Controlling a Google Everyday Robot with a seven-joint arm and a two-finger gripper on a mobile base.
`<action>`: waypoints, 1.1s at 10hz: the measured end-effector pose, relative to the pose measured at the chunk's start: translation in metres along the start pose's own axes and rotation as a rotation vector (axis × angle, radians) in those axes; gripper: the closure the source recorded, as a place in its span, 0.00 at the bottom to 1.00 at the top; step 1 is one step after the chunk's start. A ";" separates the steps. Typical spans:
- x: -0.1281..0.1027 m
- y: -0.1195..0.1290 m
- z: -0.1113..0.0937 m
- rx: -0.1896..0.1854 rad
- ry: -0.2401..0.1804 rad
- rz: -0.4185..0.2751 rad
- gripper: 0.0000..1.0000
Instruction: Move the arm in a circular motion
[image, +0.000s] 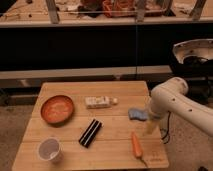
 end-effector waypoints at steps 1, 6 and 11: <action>-0.013 0.008 0.002 -0.005 0.001 -0.013 0.20; -0.143 0.061 0.024 -0.058 -0.012 -0.164 0.20; -0.230 0.027 0.038 -0.062 -0.116 -0.295 0.20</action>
